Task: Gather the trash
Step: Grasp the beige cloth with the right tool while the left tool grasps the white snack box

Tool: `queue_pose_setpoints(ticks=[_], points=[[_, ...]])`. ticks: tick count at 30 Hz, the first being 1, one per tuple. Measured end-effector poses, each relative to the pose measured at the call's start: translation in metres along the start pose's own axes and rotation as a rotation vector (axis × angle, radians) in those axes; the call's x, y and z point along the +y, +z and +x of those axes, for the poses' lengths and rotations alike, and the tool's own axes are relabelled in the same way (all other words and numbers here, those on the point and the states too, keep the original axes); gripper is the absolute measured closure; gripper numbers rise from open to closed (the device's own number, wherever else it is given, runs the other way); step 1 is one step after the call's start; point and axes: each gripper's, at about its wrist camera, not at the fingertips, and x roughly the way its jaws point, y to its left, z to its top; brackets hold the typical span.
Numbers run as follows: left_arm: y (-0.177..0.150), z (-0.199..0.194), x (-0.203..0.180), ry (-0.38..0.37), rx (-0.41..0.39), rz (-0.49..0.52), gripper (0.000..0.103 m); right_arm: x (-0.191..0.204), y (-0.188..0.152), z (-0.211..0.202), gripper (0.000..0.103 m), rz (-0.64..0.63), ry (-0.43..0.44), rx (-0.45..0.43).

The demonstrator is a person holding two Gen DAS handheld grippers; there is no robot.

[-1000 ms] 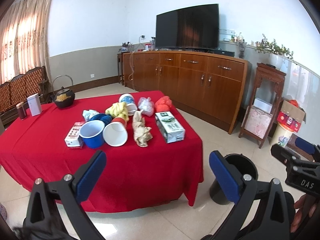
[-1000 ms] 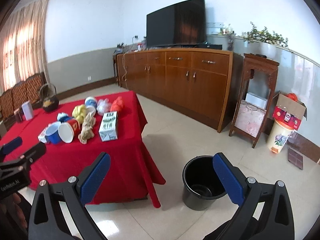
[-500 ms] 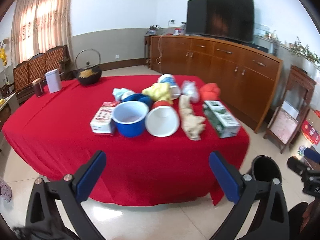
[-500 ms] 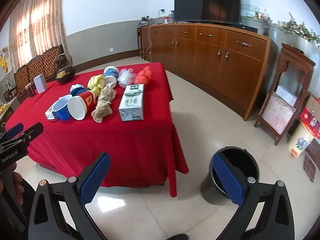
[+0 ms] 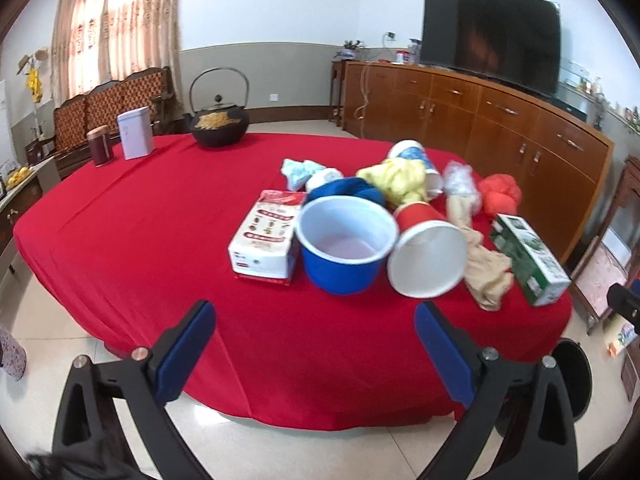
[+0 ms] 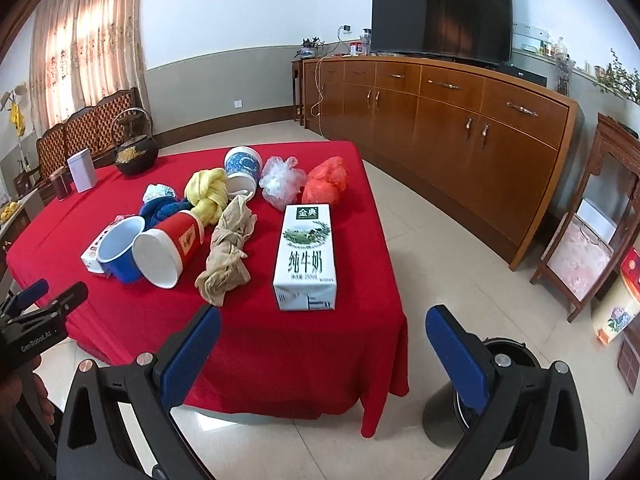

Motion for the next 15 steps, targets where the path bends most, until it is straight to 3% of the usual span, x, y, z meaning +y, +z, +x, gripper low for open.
queue_pose_setpoints(ticks=[4, 6, 11, 15], points=[[0.001, 0.014, 0.012, 0.015, 0.011, -0.025, 0.005, 0.002, 0.006, 0.014, 0.002, -0.002, 0.001, 0.010], [0.000, 0.019, 0.016, 0.026, 0.009, -0.019, 0.007, 0.004, 0.007, 0.019, 0.011, -0.002, 0.003, 0.006], [0.001, 0.032, 0.033, 0.052, 0.018, -0.023, 0.016, 0.032, 0.020, 0.033, 0.016, -0.036, 0.086, -0.004], [0.004, 0.045, 0.046, 0.049, 0.032, -0.032, 0.019, 0.060, 0.026, 0.054, 0.030, -0.062, 0.145, 0.018]])
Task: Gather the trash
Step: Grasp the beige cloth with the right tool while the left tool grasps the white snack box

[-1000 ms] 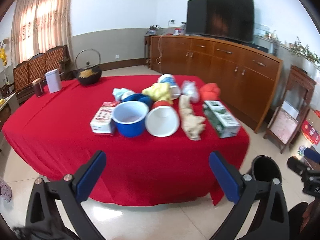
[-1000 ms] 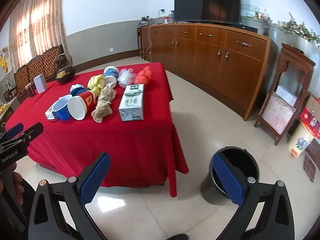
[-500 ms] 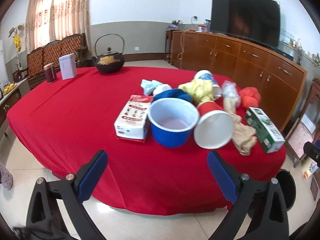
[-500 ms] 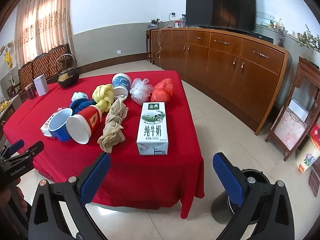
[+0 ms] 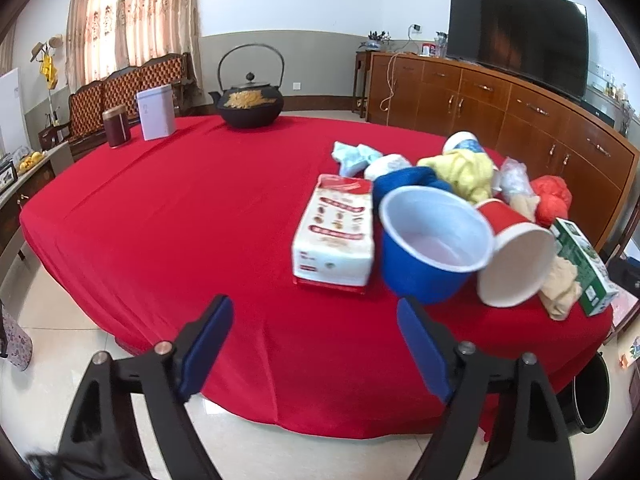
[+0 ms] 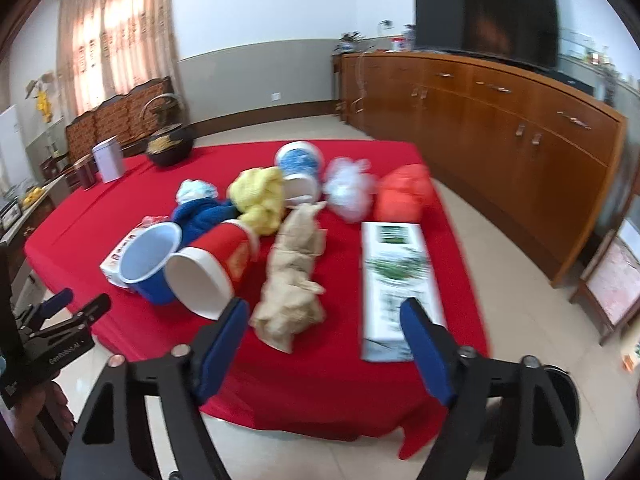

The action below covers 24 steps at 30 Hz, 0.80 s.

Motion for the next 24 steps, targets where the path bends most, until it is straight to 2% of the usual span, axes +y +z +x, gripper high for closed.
queue_pose_setpoints(ticks=[3, 8, 15, 17, 18, 19, 20, 22, 24], points=[[0.004, 0.012, 0.005, -0.024, 0.011, -0.001, 0.022, 0.014, 0.004, 0.023, 0.038, -0.009, 0.024, 0.032], [0.010, 0.028, 0.003, -0.062, 0.007, 0.009, 0.023, 0.021, 0.002, 0.058, 0.042, -0.012, 0.020, 0.087], [0.016, 0.045, 0.002, -0.083, 0.007, 0.013, 0.028, 0.022, -0.001, 0.078, 0.047, -0.020, 0.013, 0.115], [0.017, 0.049, 0.002, -0.089, 0.009, 0.010, 0.035, 0.024, 0.000, 0.080, 0.048, -0.033, 0.009, 0.112], [0.018, 0.050, 0.002, -0.095, 0.009, 0.007, 0.038, 0.024, 0.000, 0.081, 0.051, -0.037, 0.005, 0.111], [0.018, 0.050, 0.002, -0.095, 0.008, 0.008, 0.048, 0.024, 0.000, 0.082, 0.055, -0.041, 0.004, 0.111], [0.018, 0.050, 0.002, -0.095, 0.007, 0.010, 0.048, 0.025, 0.000, 0.083, 0.058, -0.048, -0.002, 0.112], [0.018, 0.048, 0.003, -0.098, -0.003, 0.010, 0.049, 0.027, 0.001, 0.087, 0.073, -0.053, 0.002, 0.116], [0.018, 0.043, 0.004, -0.085, -0.025, 0.014, 0.049, 0.025, 0.002, 0.086, 0.077, -0.048, 0.011, 0.113]])
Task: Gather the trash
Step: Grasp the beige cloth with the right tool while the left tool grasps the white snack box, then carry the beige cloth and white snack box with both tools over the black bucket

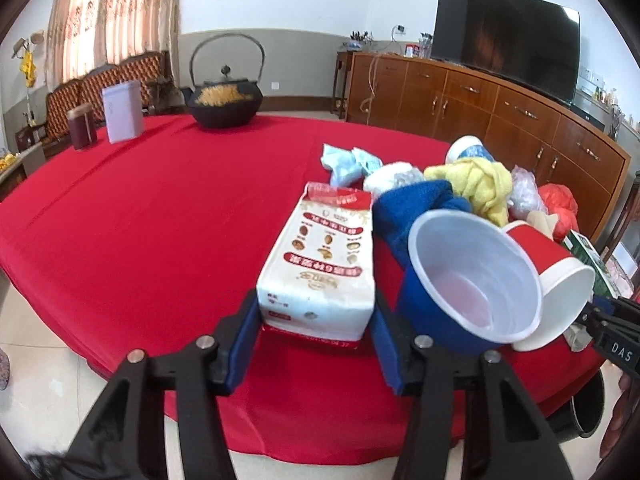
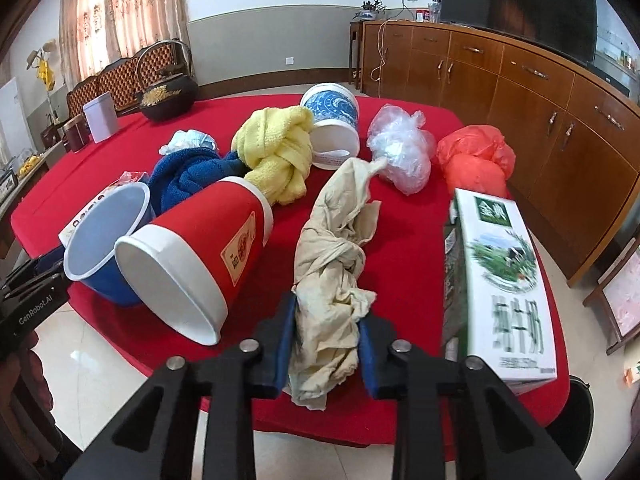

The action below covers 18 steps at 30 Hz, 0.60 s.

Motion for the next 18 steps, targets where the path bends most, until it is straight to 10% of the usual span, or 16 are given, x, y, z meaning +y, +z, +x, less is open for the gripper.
queue_pose_setpoints(ticks=[18], points=[[0.024, -0.041, -0.003, 0.022, -0.091, 0.009, 0.050, -0.011, 0.009, -0.060, 0.085, 0.001, 0.009, -0.144]])
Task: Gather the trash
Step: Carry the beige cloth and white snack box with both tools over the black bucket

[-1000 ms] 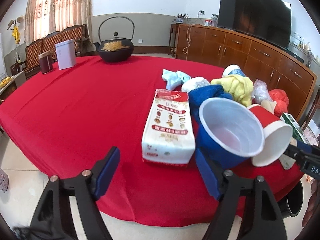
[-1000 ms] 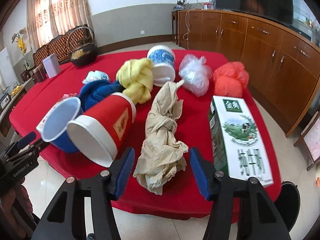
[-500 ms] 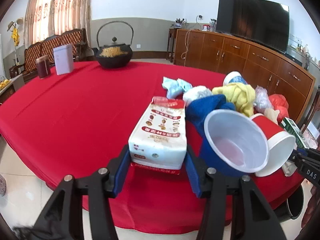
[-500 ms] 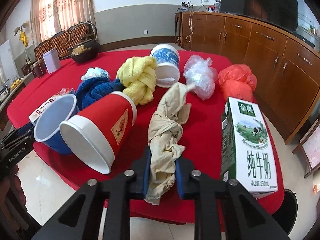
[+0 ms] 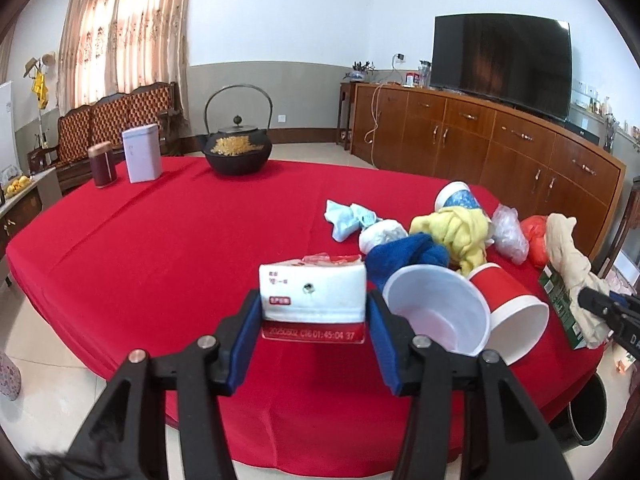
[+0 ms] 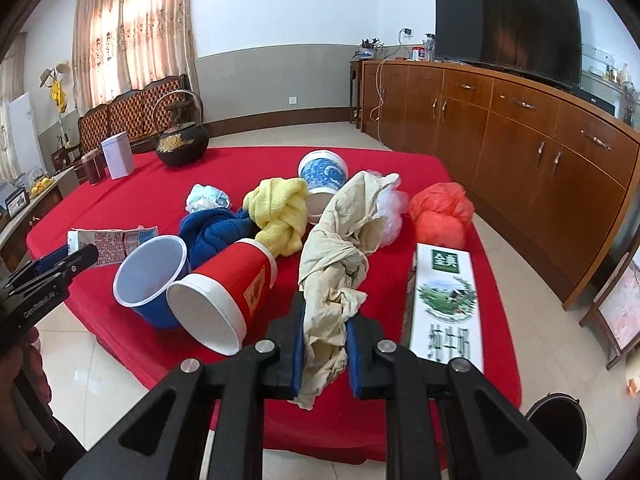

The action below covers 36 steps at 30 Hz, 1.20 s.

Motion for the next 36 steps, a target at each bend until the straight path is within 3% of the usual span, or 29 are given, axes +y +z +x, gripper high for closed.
queue_pose_setpoints(ticks=[6, 9, 12, 13, 14, 15, 30, 36], points=[[-0.014, 0.016, 0.000, 0.010, 0.035, -0.003, 0.047, -0.002, -0.008, -0.002, 0.084, -0.003, -0.004, 0.019], [-0.017, 0.029, -0.001, 0.032, 0.063, 0.008, 0.031, -0.004, -0.010, 0.003, 0.084, 0.001, -0.009, 0.029], [-0.017, 0.037, 0.001, 0.038, 0.069, 0.002, 0.030, -0.006, -0.008, 0.009, 0.084, 0.008, -0.017, 0.037], [-0.016, 0.041, 0.003, 0.033, 0.075, 0.002, 0.031, -0.006, -0.008, 0.012, 0.084, 0.011, -0.019, 0.042], [-0.016, 0.045, 0.004, 0.028, 0.084, 0.005, 0.045, -0.006, -0.007, 0.014, 0.084, 0.012, -0.021, 0.045], [-0.017, 0.049, 0.005, 0.012, 0.100, 0.009, 0.050, -0.006, -0.008, 0.016, 0.084, 0.012, -0.024, 0.047], [-0.004, -0.009, 0.002, 0.023, 0.013, -0.012, 0.052, -0.014, -0.006, 0.001, 0.084, 0.044, -0.025, 0.033], [0.004, -0.040, -0.030, -0.025, -0.036, 0.042, 0.052, -0.034, -0.011, -0.029, 0.084, 0.076, -0.050, 0.003]])
